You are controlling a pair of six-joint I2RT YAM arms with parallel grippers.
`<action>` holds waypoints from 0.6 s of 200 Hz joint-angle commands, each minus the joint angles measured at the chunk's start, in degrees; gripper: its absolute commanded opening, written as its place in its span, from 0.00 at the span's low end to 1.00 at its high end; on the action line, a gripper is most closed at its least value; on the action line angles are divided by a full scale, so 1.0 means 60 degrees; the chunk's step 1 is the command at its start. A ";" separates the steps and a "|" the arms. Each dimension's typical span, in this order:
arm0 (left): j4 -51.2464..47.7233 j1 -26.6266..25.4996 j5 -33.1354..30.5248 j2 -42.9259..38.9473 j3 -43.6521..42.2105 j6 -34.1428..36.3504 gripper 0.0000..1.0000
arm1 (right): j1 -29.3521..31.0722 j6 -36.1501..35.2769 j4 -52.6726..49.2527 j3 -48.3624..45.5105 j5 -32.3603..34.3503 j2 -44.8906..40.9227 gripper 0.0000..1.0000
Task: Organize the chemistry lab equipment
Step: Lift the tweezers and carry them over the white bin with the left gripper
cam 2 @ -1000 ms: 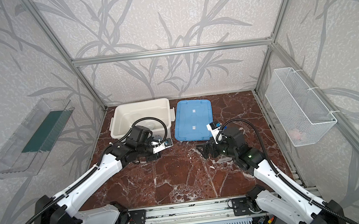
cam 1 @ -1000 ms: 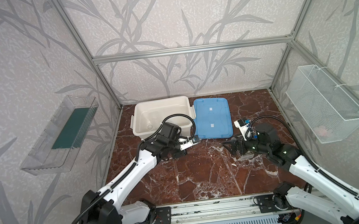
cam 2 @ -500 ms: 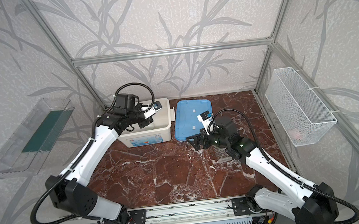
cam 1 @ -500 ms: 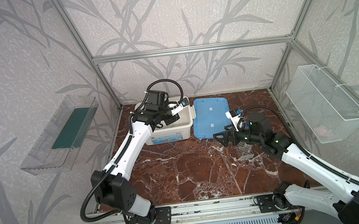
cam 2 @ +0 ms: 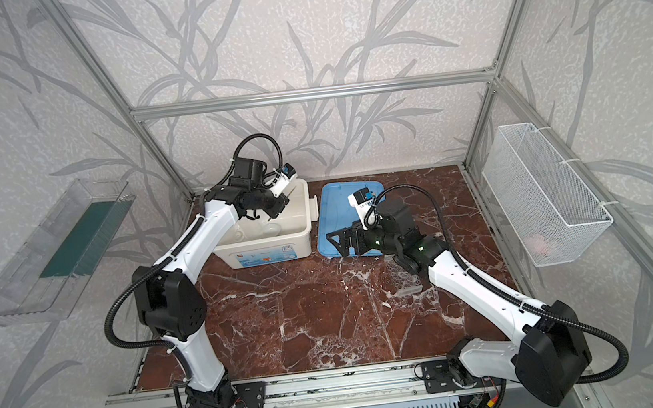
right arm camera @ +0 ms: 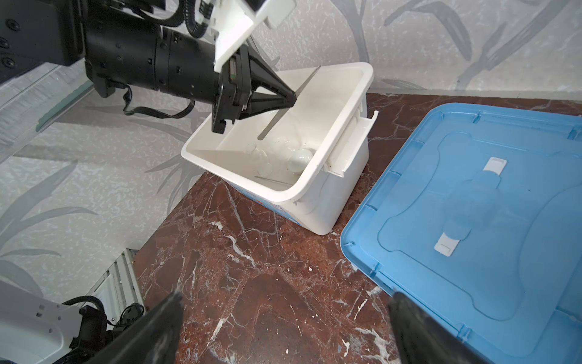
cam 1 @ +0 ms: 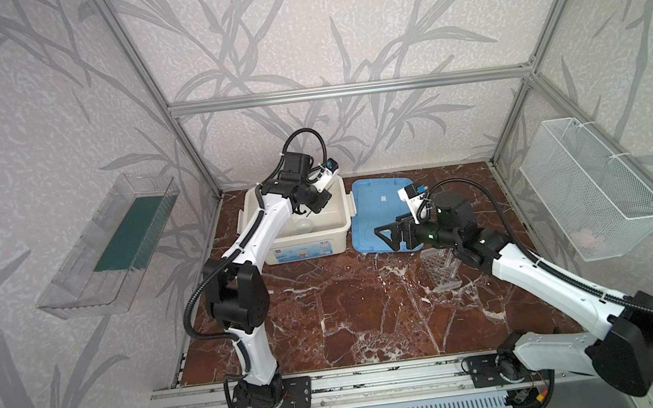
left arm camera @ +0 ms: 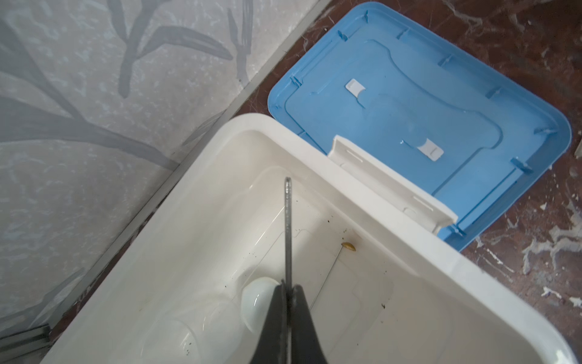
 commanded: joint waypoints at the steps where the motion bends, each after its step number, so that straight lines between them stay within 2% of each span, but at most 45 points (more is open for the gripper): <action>1: -0.0661 0.0002 0.0223 0.0554 0.0930 -0.2940 0.00 | 0.0008 0.0138 0.0449 0.0226 0.0124 0.0112 1.00; 11: -0.0839 -0.0007 0.1009 0.0770 0.1125 -0.2881 0.00 | 0.0015 0.0170 0.0498 0.0133 0.0172 0.0102 1.00; 28: -0.0765 -0.0153 0.1185 0.0927 0.1090 -0.3594 0.00 | 0.0009 0.0182 0.0514 0.0048 0.0238 0.0059 1.00; 51: -0.0480 -0.0197 0.0493 0.0963 0.0801 -0.5007 0.00 | 0.0007 0.0194 0.0487 -0.0053 0.0297 -0.0043 0.99; 85: 0.0299 -0.0254 0.0680 0.1123 0.0593 -0.7345 0.00 | 0.0005 0.0261 0.0526 -0.0151 0.0371 -0.0067 0.99; 108: -0.0287 -0.0570 -0.0152 0.1499 0.1130 -0.7603 0.00 | 0.0009 0.0385 0.0657 -0.0214 0.0395 -0.0016 0.99; 120: -0.0440 -0.0628 -0.0096 0.1710 0.1231 -0.7772 0.00 | 0.0018 0.0505 0.0772 -0.0281 0.0401 -0.0003 0.99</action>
